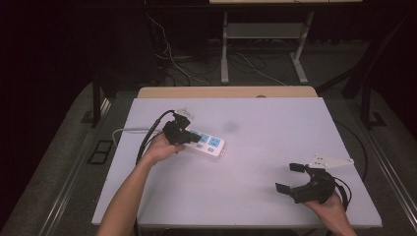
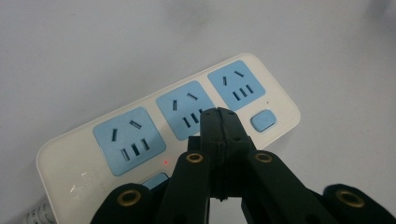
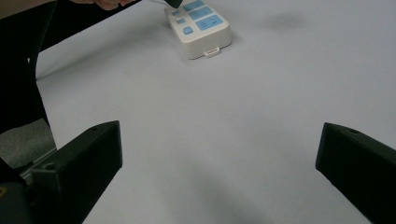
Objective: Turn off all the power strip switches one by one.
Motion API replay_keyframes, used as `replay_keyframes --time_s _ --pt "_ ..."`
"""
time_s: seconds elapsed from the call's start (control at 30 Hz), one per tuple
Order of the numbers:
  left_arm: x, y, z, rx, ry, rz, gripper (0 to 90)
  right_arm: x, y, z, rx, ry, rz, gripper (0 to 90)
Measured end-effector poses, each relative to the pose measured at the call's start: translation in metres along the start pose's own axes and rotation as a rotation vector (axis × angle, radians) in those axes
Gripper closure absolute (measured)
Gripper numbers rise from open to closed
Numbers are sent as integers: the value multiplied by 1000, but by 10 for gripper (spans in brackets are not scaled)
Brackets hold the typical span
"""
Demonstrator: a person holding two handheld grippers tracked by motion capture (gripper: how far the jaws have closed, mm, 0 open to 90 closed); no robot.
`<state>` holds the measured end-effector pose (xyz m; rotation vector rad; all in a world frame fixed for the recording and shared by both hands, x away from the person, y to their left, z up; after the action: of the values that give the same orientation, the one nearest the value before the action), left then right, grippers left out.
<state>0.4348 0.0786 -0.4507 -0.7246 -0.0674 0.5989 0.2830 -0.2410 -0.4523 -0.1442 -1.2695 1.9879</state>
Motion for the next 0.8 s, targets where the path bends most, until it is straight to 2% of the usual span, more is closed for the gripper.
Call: replay_keyframes --time_s 0.8 --pt "0 7 -14 29 11 4 894 0 0 -1 4 -1 4 4"
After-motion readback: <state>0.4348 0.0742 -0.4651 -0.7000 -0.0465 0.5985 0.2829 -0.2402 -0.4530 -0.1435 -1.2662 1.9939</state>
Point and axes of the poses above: each handheld gripper's, and its own axes: z roughly backward along the jaws, y roughly out of its underside, x roughly to its left, the point moved 7 cm from there along -z, roughly forward along the jaws, and after that the axes turned 1 degree about -z, right-handed, at the moved point
